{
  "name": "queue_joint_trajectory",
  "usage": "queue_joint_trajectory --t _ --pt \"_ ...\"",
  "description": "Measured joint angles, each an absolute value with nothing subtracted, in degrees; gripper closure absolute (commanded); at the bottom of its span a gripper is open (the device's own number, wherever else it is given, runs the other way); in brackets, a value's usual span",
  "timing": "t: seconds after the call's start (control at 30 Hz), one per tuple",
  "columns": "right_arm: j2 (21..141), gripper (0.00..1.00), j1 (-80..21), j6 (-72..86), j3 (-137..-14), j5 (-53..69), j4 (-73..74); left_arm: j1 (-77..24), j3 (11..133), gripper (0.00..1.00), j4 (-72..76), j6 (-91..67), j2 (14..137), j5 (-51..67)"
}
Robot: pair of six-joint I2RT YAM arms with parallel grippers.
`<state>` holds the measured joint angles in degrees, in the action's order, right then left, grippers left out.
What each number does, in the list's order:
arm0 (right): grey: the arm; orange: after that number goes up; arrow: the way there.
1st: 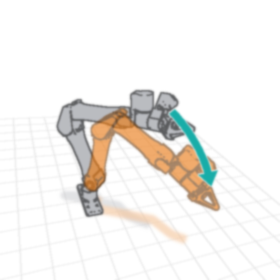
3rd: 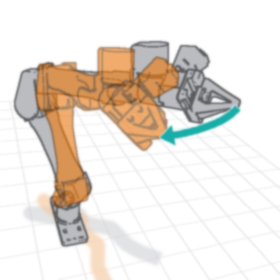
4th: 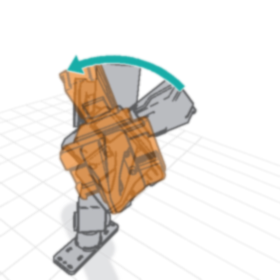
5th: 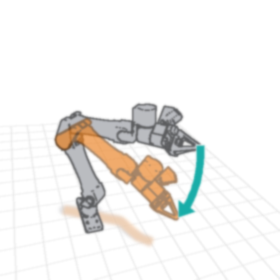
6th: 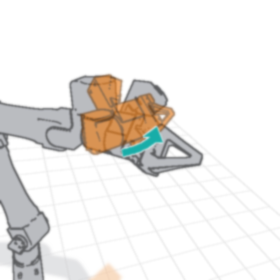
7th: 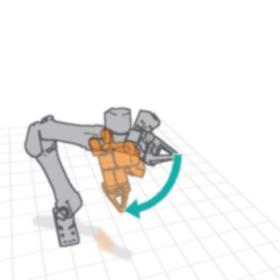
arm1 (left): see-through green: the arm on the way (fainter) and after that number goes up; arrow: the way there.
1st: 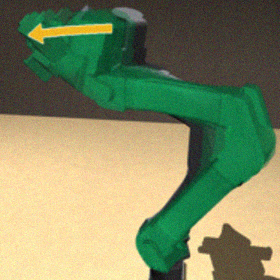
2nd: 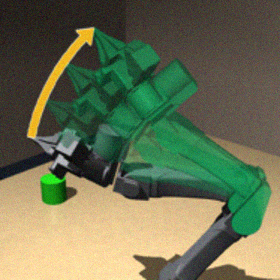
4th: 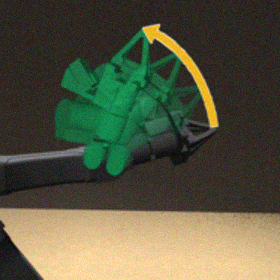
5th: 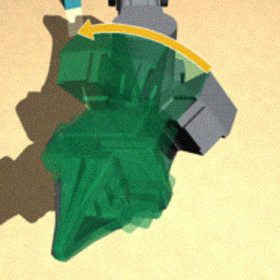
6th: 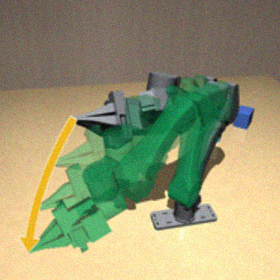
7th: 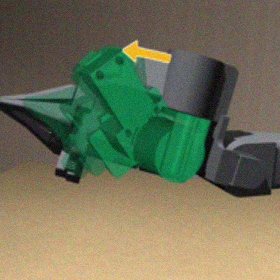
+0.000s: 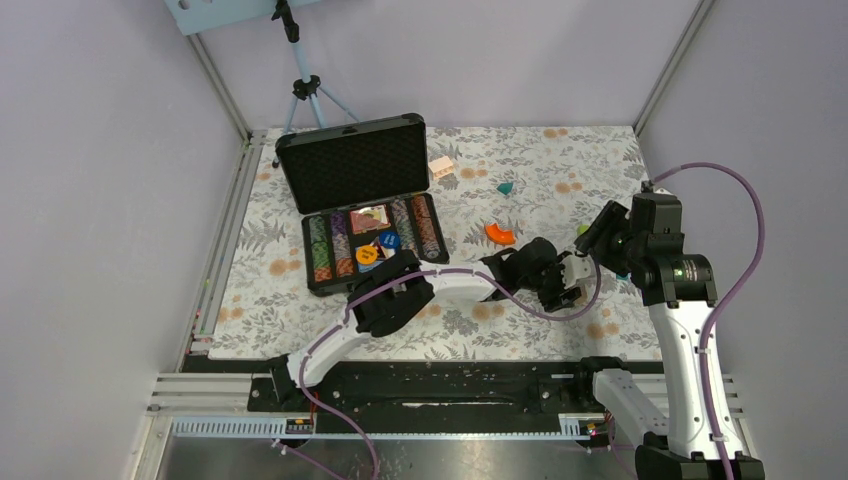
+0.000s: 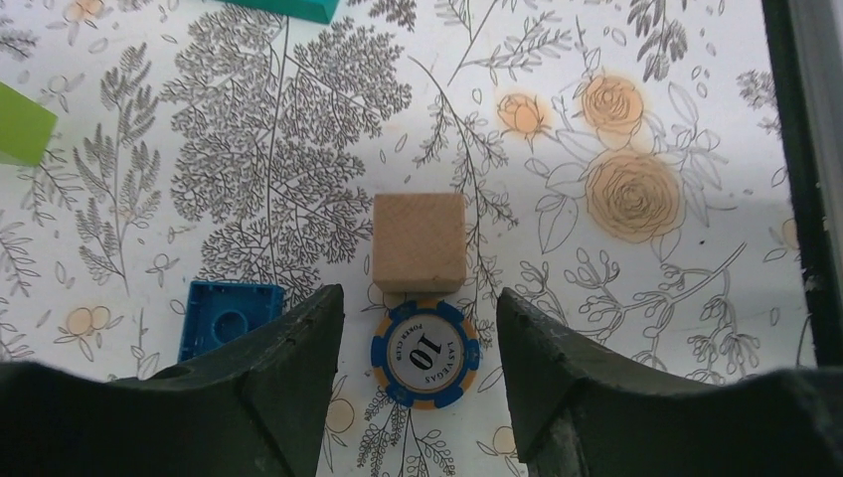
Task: Pack up texas hold em set
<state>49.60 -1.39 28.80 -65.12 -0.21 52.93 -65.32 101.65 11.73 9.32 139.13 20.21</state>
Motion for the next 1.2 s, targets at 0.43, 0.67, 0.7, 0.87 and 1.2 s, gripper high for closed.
queue_joint_trajectory --t 0.43,0.67,0.7,0.87,1.2 --pt "49.7 0.41 -1.4 28.7 -64.8 1.1 53.3 -65.0 104.1 0.49 10.9 10.1 141.9 20.6" --pt "49.8 0.41 -1.4 28.8 -64.6 1.3 53.3 -64.9 103.5 0.57 10.2 10.3 141.4 19.5" --pt "49.8 0.41 -1.4 28.8 -64.6 1.6 53.3 -64.8 102.4 0.58 10.4 10.3 140.8 19.3" --pt "49.7 0.41 -1.4 28.8 -64.4 2.8 53.3 -63.7 93.3 0.61 12.7 9.1 135.5 18.0" --pt "49.3 0.41 -1.4 29.0 -63.1 4.2 53.2 -62.7 77.3 0.63 17.7 5.3 126.1 15.9"
